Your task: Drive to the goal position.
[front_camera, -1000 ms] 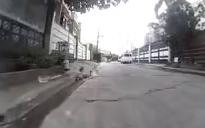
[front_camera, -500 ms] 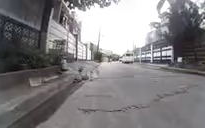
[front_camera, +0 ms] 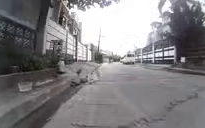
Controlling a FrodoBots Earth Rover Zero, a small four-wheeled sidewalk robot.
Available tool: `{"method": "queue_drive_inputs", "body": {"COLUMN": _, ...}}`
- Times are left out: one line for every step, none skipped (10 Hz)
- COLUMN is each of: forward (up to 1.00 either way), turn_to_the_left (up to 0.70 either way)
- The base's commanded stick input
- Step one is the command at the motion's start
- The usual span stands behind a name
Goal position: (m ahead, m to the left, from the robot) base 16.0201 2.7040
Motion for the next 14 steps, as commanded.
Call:
{"method": "queue_drive_inputs", "body": {"forward": 0.7, "turn_to_the_left": 0.0}}
{"method": "queue_drive_inputs", "body": {"forward": 0.7, "turn_to_the_left": 0.0}}
{"method": "queue_drive_inputs", "body": {"forward": 0.7, "turn_to_the_left": 0.0}}
{"method": "queue_drive_inputs", "body": {"forward": 0.7, "turn_to_the_left": 0.0}}
{"method": "queue_drive_inputs", "body": {"forward": 0.7, "turn_to_the_left": 0.0}}
{"method": "queue_drive_inputs", "body": {"forward": 0.7, "turn_to_the_left": 0.0}}
{"method": "queue_drive_inputs", "body": {"forward": 0.7, "turn_to_the_left": 0.0}}
{"method": "queue_drive_inputs", "body": {"forward": 0.7, "turn_to_the_left": 0.0}}
{"method": "queue_drive_inputs", "body": {"forward": 0.7, "turn_to_the_left": 0.0}}
{"method": "queue_drive_inputs", "body": {"forward": 0.7, "turn_to_the_left": 0.0}}
{"method": "queue_drive_inputs", "body": {"forward": 0.7, "turn_to_the_left": 0.0}}
{"method": "queue_drive_inputs", "body": {"forward": 0.7, "turn_to_the_left": 0.0}}
{"method": "queue_drive_inputs", "body": {"forward": 0.7, "turn_to_the_left": 0.0}}
{"method": "queue_drive_inputs", "body": {"forward": 0.7, "turn_to_the_left": 0.0}}
